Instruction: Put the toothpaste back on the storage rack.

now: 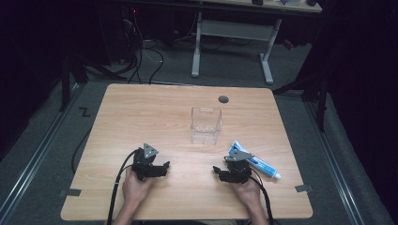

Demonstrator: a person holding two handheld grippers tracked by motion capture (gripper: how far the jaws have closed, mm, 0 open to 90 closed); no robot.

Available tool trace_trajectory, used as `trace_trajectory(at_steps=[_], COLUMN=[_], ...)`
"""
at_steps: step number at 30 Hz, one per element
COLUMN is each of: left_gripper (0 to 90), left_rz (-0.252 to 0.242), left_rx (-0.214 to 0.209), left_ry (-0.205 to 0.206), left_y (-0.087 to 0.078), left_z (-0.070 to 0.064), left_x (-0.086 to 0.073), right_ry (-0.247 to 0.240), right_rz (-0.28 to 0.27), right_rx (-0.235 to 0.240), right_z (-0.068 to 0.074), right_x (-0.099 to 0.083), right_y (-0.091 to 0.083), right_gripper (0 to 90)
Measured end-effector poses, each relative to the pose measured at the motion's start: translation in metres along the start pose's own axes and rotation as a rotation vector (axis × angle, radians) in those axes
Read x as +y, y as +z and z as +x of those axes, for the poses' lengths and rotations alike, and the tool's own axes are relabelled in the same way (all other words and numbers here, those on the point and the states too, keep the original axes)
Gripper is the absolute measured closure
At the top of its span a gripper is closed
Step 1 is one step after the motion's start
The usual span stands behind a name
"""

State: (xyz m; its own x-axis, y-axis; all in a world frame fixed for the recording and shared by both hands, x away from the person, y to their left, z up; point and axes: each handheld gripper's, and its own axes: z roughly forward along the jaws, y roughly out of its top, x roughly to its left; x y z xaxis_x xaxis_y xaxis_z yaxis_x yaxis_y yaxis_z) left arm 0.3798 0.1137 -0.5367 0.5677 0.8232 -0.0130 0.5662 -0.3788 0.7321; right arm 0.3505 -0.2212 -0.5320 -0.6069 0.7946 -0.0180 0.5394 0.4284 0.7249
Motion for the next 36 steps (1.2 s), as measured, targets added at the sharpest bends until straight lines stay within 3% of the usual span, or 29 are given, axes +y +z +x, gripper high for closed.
trace_trajectory(at_steps=[26,36], left_gripper=[15.9,15.9], left_rz=[0.003,0.004], left_rx=[0.004,0.003], left_ry=[-0.006,-0.005], left_y=[0.0006,0.0006], left_z=[-0.0006,-0.0006], left_x=[0.0008,0.0008], right_ry=[0.003,0.021], right_rz=[0.002,0.001], right_rx=[0.0,-0.016], right_z=[-0.0002,-0.0033], right_x=[0.0001,-0.0032], right_y=[-0.0002,-0.0052], right_gripper=[36.3,43.3])
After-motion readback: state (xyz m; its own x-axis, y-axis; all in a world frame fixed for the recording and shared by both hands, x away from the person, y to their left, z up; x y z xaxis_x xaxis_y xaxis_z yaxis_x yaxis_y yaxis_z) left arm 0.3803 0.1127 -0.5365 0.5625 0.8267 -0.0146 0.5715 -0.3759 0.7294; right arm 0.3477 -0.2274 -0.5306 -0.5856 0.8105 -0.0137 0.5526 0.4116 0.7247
